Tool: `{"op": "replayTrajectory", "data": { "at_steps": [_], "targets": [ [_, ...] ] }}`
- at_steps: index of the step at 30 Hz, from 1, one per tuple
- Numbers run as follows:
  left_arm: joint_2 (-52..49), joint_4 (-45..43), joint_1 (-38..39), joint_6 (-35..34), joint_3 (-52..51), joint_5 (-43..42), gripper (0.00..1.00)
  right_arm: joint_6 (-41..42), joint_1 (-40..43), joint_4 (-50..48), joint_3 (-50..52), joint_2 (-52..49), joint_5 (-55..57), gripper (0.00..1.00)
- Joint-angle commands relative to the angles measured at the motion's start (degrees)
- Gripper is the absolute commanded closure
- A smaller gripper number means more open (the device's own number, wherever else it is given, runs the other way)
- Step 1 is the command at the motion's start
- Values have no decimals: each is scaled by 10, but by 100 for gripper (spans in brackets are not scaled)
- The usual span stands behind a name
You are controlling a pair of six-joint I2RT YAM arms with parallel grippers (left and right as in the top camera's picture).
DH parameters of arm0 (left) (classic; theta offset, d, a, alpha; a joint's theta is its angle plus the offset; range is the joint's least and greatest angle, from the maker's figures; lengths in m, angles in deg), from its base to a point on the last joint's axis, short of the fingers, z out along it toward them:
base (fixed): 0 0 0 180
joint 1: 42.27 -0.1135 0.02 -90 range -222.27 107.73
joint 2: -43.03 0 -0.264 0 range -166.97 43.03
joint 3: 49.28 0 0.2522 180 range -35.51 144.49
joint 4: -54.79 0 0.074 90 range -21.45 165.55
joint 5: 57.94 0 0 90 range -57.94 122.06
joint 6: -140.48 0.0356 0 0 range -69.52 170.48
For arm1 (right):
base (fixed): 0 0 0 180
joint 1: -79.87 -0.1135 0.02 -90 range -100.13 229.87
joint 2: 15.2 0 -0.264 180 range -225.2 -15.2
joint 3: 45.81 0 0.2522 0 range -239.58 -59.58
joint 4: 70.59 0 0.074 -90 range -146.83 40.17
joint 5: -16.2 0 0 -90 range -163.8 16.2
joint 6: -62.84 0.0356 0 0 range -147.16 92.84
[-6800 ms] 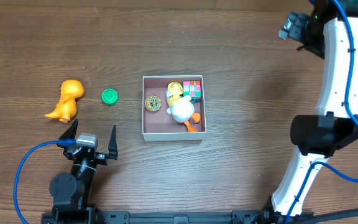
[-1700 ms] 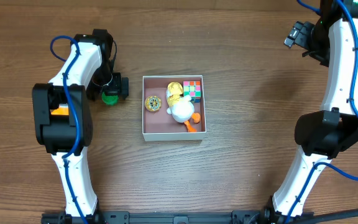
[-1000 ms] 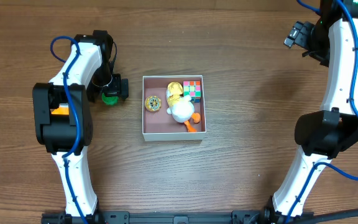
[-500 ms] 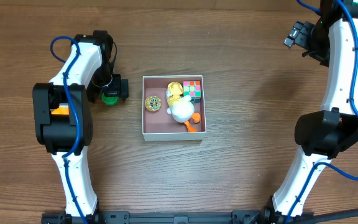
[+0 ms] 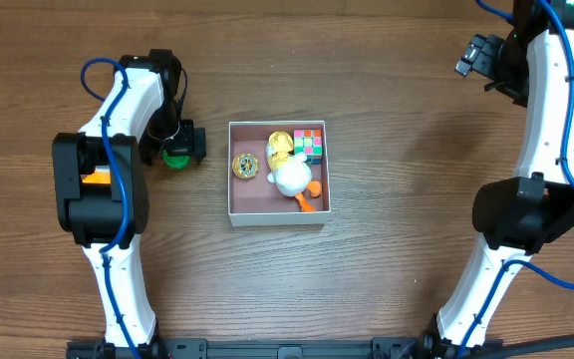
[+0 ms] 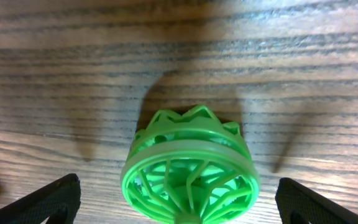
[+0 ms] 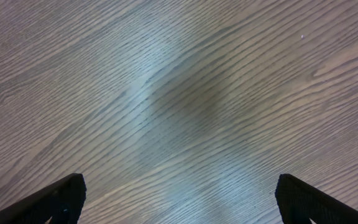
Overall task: Pack container
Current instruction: 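Close the left gripper on the green lattice ball and lift it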
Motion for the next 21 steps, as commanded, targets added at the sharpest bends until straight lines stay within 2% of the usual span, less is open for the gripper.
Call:
{"op": "replayTrajectory", "data": {
  "at_steps": [1,21],
  "targets": [
    [-7,5,-4,-8,-2,5,0,2,1,-3,2,12,8,0],
    [-20,1,-3,-14,-2,-11,0,2,1,-3,2,12,8,0]
  ]
}}
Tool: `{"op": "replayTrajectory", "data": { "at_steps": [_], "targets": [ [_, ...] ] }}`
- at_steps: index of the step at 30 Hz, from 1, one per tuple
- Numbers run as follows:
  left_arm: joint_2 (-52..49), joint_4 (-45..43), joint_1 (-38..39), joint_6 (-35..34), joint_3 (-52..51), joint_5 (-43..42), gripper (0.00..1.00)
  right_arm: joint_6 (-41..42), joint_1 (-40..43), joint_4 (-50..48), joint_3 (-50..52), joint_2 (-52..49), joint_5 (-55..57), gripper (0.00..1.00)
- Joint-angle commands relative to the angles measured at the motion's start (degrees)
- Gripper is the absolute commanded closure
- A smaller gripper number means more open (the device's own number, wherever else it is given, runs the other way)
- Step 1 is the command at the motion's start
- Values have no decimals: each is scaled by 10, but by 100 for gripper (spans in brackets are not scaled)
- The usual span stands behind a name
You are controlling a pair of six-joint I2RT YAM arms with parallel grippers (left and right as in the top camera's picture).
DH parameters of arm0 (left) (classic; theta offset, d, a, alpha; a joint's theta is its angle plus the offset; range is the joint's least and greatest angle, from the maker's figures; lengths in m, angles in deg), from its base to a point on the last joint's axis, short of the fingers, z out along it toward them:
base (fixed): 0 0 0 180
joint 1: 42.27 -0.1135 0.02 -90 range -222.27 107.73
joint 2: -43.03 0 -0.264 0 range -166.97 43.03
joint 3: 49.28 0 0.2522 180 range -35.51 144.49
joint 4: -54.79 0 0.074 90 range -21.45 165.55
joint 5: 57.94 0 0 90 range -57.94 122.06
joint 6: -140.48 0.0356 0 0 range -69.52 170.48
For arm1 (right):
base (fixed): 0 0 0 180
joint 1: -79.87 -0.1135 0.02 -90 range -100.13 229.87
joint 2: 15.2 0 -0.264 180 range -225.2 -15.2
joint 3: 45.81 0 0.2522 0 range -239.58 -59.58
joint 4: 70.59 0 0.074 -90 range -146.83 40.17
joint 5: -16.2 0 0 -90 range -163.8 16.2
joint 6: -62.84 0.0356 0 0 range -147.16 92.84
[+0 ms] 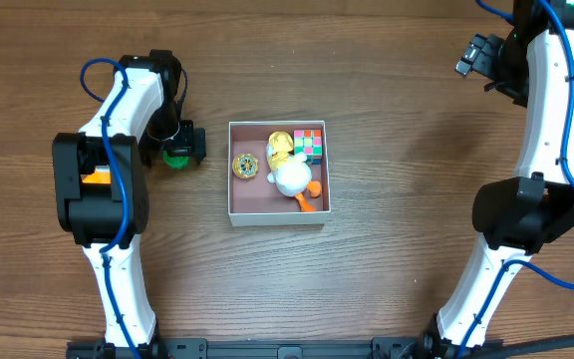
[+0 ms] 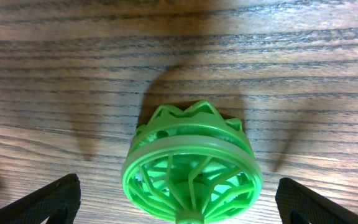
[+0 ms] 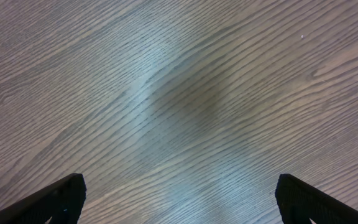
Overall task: Pack container
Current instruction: 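Close the left gripper on the green lattice ball and lift it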
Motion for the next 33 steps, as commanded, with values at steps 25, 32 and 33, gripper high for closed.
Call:
{"op": "replayTrajectory", "data": {
  "at_steps": [25,32,33],
  "targets": [
    [-44,-41,-17,-3,-2,-20,0,2,1,-3,2,12,8,0],
    [-44,-39,-33,-3,-2,-22,0,2,1,-3,2,12,8,0],
    [-44,-39,-33,-3,-2,-22,1,2,1,-3,2,12,8,0]
  ]
}}
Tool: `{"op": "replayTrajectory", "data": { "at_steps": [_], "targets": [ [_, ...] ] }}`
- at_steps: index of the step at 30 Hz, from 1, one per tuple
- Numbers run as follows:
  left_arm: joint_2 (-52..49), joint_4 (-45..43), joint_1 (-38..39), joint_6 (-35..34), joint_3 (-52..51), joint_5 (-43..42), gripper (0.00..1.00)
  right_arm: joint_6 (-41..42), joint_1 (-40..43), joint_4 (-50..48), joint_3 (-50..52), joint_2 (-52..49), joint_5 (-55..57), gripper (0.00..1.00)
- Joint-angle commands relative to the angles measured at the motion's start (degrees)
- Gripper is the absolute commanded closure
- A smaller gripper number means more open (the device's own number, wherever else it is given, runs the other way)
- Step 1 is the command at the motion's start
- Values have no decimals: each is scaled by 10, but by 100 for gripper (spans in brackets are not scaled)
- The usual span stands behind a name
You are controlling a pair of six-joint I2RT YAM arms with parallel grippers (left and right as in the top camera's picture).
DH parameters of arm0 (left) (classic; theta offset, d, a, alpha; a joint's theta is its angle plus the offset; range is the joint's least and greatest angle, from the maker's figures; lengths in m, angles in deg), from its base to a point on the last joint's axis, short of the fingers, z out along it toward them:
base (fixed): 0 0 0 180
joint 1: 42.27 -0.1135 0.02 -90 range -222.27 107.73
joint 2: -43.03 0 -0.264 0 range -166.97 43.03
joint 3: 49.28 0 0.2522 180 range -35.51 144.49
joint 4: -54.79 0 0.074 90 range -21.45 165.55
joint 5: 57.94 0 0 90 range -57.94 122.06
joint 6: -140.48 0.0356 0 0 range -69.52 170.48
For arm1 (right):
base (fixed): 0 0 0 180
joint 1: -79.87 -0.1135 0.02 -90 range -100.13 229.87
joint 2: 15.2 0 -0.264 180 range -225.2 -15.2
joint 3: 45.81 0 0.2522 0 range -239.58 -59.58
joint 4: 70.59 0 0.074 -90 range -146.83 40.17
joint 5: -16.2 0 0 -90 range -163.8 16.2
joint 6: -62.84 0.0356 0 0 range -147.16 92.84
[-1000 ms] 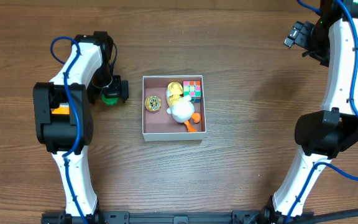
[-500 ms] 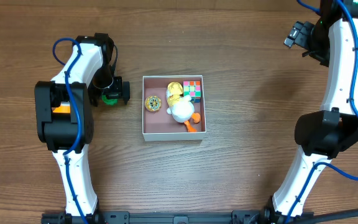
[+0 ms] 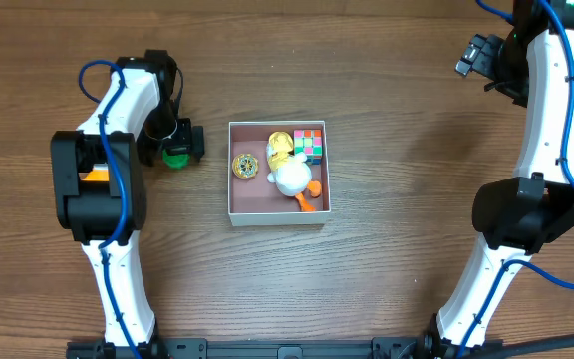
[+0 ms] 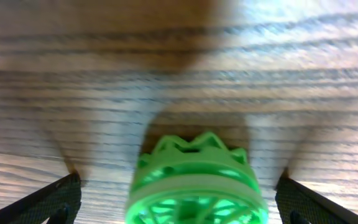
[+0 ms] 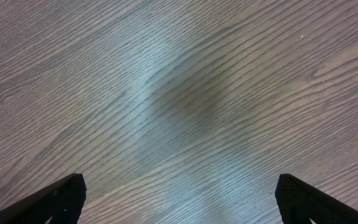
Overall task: Pack container
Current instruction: 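Close the left gripper on the green lattice ball and lift it, then carry the green ball into the box and release it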
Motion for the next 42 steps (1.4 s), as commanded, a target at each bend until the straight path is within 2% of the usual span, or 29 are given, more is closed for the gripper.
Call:
{"op": "replayTrajectory", "data": {
  "at_steps": [1,4,10,14,17,20,34,42],
  "targets": [
    [-28,-13,-16,2,-5,-2,9,2,1,-3,2,12,8,0],
    [-28,-13,-16,3,-5,-3,19,2,1,-3,2,12,8,0],
    [-28,-13,-16,3,-5,-3,26,2,1,-3,2,12,8,0],
    [-28,-10,-16,3,-5,-3,40,2,1,-3,2,12,8,0],
    [-28,-9,-16,3,-5,-3,43,2,1,-3,2,12,8,0],
    [-28,-6,-16,3,-5,-3,50,2,1,-3,2,12,8,0],
    [-28,17,-16,3,9,-9,50,2,1,-3,2,12,8,0],
    [-28,63,-16,19,118,-26,50,2,1,-3,2,12,8,0]
  ]
}}
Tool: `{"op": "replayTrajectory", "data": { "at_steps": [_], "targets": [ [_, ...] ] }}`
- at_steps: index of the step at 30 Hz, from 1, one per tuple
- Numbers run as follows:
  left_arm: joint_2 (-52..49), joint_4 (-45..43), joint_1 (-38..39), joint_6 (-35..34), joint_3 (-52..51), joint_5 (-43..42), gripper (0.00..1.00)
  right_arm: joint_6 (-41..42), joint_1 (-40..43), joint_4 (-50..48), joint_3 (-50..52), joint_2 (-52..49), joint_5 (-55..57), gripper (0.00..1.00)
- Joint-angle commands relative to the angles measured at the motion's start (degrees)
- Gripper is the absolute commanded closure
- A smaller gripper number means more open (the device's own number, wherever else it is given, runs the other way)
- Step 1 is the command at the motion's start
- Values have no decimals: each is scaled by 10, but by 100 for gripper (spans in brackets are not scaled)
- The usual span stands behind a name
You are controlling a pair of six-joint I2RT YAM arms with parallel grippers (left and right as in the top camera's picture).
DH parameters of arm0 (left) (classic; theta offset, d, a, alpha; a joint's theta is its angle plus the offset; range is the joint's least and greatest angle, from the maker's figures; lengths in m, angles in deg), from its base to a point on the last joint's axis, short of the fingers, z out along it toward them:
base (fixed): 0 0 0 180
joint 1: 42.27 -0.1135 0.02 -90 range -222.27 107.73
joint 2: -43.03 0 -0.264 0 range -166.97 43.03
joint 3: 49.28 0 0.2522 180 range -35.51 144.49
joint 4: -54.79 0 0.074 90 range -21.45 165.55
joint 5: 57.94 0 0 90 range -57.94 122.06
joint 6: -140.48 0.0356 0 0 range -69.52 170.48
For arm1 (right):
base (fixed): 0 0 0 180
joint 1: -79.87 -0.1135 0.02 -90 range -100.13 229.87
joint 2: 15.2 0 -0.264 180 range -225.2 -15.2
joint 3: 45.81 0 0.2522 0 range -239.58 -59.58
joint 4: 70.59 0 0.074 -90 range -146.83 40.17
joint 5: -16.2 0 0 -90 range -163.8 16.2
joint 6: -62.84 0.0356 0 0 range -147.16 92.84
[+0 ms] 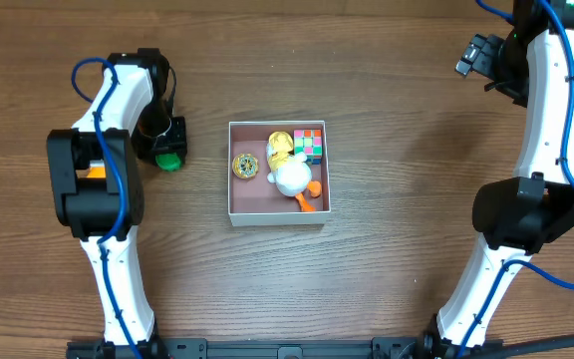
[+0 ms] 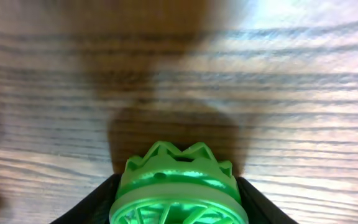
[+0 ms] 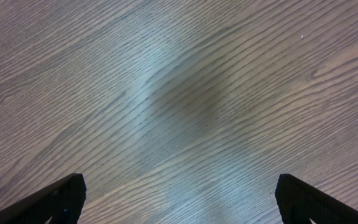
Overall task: Pack container
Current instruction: 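Carry the green ball into the box and release it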
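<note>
A green ribbed plastic toy wheel [image 2: 178, 186] fills the bottom of the left wrist view, and my left gripper [image 2: 178, 205] is shut on it, its black fingers pressed to both sides. From overhead the green wheel [image 1: 169, 160] sits under the left gripper [image 1: 167, 150], left of the white box [image 1: 231, 170]. The box holds a gold disc [image 1: 245, 166], a white and yellow duck toy [image 1: 289, 172] and a colour cube [image 1: 309, 144]. My right gripper [image 3: 179, 199] is open over bare wood, far at the upper right.
The brown wooden table [image 1: 407, 199] surrounds the box. The right arm [image 1: 536, 120] runs along the right edge, the left arm [image 1: 103, 150] along the left side.
My left gripper has shut on the green wheel, its fingers now pressing both sides. It sits slightly further left of the box. The right arm has not moved.
My left gripper stood open around the green wheel on the table left of the box at the first two moments. Then it sat lower over the wheel, still open. Now it is shut on it. The right gripper stayed open and still.
</note>
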Motion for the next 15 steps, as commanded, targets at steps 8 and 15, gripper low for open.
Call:
{"op": "replayTrajectory", "data": {
  "at_steps": [8,15],
  "targets": [
    [-8,88,10,17,230,-19,50,3,1,-3,2,12,8,0],
    [-8,143,77,38,296,-28,48,2,1,-3,2,12,8,0]
  ]
}}
